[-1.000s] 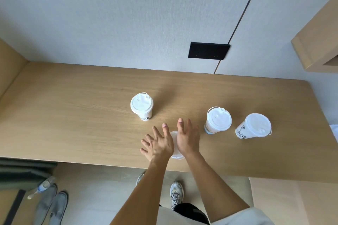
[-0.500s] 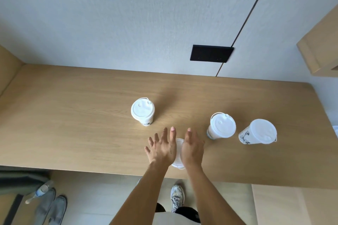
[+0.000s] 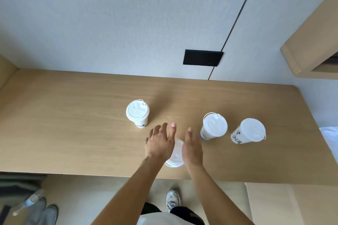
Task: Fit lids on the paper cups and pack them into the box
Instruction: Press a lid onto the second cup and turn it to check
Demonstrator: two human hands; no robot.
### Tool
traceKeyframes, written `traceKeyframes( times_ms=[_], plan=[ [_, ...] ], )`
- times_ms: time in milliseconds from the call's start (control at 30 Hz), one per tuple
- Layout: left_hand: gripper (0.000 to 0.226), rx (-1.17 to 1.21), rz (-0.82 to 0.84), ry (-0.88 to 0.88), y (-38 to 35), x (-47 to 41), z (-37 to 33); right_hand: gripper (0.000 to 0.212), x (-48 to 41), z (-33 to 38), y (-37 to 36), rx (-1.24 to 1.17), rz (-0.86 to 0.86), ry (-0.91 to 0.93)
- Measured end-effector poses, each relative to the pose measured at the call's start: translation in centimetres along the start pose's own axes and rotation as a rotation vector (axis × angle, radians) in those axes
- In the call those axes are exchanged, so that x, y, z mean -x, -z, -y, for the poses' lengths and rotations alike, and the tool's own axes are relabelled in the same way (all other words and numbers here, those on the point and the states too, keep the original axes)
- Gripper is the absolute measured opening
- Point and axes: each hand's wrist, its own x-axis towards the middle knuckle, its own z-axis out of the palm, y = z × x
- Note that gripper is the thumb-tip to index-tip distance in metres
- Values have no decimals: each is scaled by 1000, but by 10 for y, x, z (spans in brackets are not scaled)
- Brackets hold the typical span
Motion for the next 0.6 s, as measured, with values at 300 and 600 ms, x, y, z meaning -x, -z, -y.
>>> traceKeyframes(
  times_ms=[300, 600],
  plan=[
    [76, 80, -64, 357, -41, 18, 11, 51, -45, -24, -40, 398, 169, 266],
    [89, 2, -94, 123, -27, 9, 14, 89, -10, -2, -24, 105, 17, 156]
  ],
)
